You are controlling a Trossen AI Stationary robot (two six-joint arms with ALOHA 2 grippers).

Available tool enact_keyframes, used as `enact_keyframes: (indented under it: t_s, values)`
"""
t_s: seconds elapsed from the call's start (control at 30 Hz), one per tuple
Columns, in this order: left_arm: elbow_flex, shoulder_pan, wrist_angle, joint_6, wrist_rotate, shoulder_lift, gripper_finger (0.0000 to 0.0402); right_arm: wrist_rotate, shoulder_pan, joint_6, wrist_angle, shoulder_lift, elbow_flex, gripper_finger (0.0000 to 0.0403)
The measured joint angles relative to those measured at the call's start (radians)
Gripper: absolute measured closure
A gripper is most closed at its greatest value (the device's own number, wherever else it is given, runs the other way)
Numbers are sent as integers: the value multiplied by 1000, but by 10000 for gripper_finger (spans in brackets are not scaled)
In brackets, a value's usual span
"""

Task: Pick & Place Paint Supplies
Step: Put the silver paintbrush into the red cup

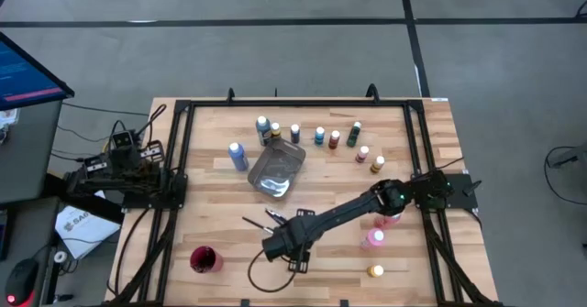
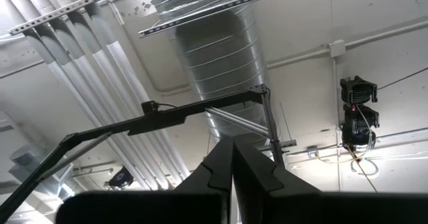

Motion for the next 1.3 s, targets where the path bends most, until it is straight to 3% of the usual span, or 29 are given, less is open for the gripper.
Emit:
enact_keyframes:
  t_s: [0.4,0.5,0.67,1.3]
  values:
    - [0,0,0,0,0,0,399,-8,4,41,123,-11,-189,204]
    - [0,0,0,0,0,0,399,-20,4,62,137,-10,-193,253]
    - [0,0,0,0,0,0,399,-31,11,88,152,-8,-193,384]
    - [0,0,0,0,0,0,399,-168,-23,193,83,-128,-176,402]
